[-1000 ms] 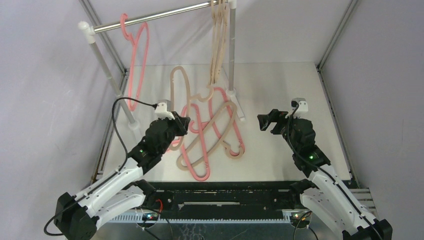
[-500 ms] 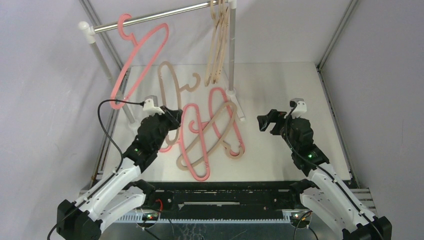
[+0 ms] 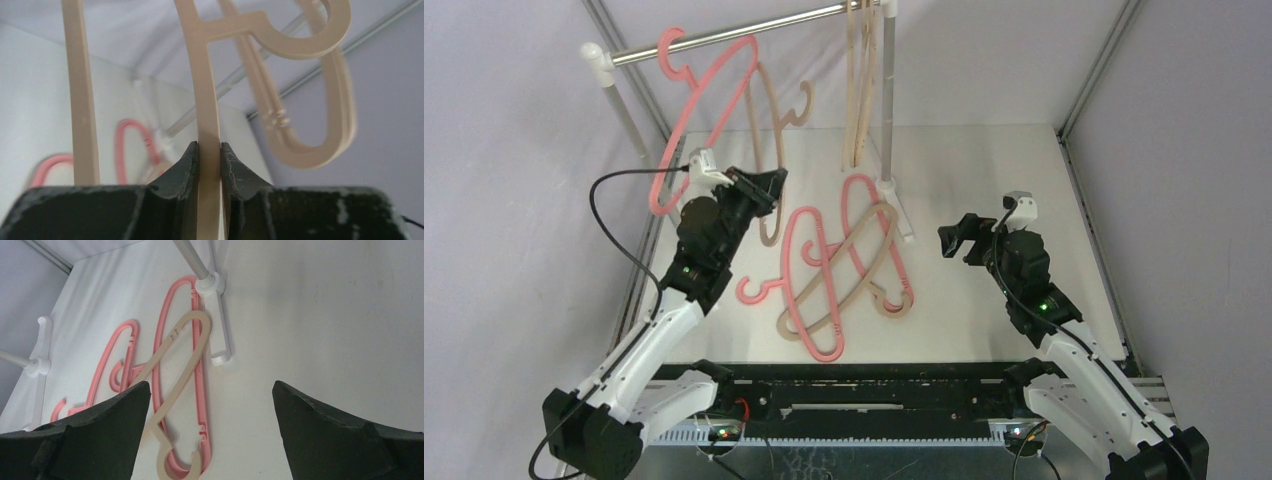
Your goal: Organize the hangers
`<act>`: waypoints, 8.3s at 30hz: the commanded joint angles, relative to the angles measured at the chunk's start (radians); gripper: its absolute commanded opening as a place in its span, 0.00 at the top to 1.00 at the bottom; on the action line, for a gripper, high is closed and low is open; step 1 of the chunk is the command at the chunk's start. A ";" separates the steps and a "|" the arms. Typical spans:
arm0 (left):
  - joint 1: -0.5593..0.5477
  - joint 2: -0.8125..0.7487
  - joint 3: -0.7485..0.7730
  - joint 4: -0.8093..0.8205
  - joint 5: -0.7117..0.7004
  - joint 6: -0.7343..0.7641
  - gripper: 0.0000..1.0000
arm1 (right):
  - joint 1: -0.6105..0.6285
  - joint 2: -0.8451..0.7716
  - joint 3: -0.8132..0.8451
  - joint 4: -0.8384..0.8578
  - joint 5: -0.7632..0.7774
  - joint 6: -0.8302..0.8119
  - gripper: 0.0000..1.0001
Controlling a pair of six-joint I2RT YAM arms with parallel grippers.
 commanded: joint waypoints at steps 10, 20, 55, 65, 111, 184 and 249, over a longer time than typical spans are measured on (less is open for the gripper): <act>0.004 0.255 0.241 0.385 0.248 -0.240 1.00 | 0.003 0.022 0.048 0.009 0.038 -0.014 0.00; 0.003 0.264 0.284 0.437 0.259 -0.230 1.00 | -0.015 0.052 0.048 0.033 0.033 -0.012 0.00; -0.044 0.689 0.678 0.301 0.194 -0.254 1.00 | -0.055 0.059 0.054 0.002 0.035 -0.020 0.00; -0.081 0.768 0.781 0.192 0.232 -0.189 0.94 | -0.067 0.064 0.051 0.010 0.024 -0.017 0.00; -0.321 -0.032 -0.331 -0.213 -0.289 0.061 0.25 | 0.194 0.192 0.113 -0.024 0.079 -0.066 0.04; -0.320 -0.717 -0.536 -0.736 -0.553 -0.111 0.20 | 0.597 0.874 0.671 -0.111 0.217 -0.041 1.00; -0.320 -0.623 -0.572 -0.577 -0.513 -0.017 0.20 | 0.360 1.159 1.322 0.491 -0.443 0.484 1.00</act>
